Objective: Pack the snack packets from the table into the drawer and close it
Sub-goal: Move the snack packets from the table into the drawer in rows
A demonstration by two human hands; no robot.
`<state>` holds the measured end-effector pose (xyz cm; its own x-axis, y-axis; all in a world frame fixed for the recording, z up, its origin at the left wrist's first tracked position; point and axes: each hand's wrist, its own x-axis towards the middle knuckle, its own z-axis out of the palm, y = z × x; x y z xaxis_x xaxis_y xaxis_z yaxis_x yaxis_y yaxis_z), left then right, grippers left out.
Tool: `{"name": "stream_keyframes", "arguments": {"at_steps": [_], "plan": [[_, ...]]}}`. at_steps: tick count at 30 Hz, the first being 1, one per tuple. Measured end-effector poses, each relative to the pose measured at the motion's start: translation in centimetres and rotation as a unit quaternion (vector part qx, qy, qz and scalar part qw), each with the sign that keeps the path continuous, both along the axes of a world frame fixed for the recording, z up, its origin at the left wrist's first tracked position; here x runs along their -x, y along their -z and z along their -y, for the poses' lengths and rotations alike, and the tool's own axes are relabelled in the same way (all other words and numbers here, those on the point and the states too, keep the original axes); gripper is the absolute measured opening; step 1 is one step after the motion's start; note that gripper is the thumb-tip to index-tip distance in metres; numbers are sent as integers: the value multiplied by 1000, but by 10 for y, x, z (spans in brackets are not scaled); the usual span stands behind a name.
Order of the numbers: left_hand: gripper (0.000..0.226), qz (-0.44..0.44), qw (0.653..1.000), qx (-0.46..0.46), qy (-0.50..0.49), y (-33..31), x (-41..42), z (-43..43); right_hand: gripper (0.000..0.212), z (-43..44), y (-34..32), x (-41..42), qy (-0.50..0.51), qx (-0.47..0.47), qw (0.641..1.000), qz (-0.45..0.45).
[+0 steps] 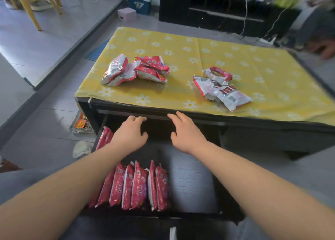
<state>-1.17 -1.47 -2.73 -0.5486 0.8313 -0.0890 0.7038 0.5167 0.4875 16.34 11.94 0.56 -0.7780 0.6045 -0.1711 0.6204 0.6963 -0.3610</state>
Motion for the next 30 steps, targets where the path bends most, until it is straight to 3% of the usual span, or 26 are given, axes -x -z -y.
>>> {"name": "stream_keyframes", "arguments": {"at_steps": [5,10,16,19,22,26,30], "plan": [[60,3,999,-24,31,-7,-29,-33,71,-57,-25,-47,44,-59,997,17],[60,15,996,-57,67,-28,-56,-79,68,-109,-27,-70,128,-99,986,-33],[62,61,993,-84,59,-44,-75,-149,71,-157,-12,-73,182,-166,969,16],[66,73,994,-69,37,-47,-77,-185,72,-183,-9,-72,202,-132,970,-6],[72,132,990,-47,-13,-51,-80,-210,85,-199,-5,-71,205,-101,973,10],[76,266,958,-59,-89,-50,-90,-241,100,-221,0,-80,212,-54,975,46],[74,347,924,-81,-142,-49,-90,-272,88,-231,9,-89,226,-45,973,22]]}}
